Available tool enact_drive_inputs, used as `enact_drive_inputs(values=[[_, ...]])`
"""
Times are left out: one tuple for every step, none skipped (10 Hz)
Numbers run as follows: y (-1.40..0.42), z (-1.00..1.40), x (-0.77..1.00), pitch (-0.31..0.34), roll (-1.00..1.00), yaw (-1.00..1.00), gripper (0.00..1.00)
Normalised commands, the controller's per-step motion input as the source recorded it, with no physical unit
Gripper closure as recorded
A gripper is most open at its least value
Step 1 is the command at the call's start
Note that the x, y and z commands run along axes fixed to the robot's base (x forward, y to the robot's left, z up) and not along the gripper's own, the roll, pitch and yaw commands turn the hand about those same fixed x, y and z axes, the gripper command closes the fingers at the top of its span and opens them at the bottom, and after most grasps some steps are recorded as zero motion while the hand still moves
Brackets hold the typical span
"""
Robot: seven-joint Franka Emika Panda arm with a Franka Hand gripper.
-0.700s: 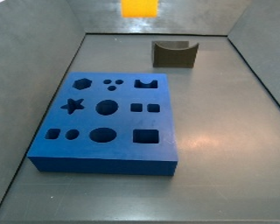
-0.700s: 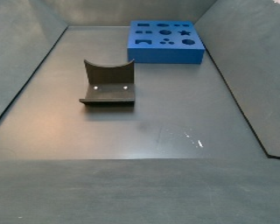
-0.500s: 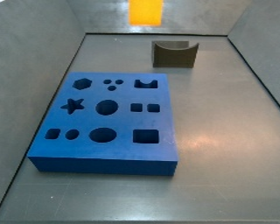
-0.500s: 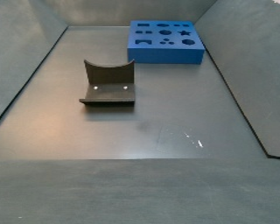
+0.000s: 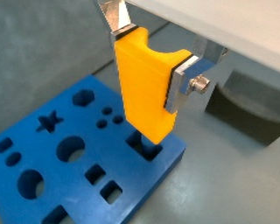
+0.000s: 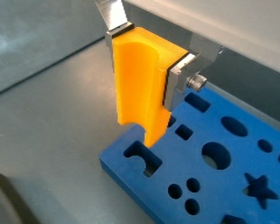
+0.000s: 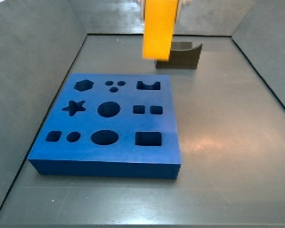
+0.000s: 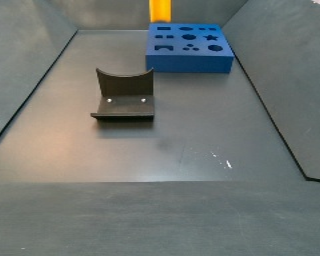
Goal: Insert the arch object.
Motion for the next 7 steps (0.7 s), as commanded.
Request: enact_drive_inputs(values=[[0.00,-0.74,-0.05,-0.130,-0.04,0.00,1.00],[0.00,-0.57,-0.11,-0.107,0.00,0.00,1.00],[0.00,-0.42,-0.13,-0.060,0.07,0.00,1.00],[0.00,-0.41,-0.18,-0.061,0.06,0.00,1.00],[0.00,-0.38,-0.12,-0.050,0.00,0.00,1.00],[0.01,-0.25,-0.17,-0.019,0.00,0.00,1.00],[0.03,-0.22,-0.08,0.000,0.02,0.00,1.00]])
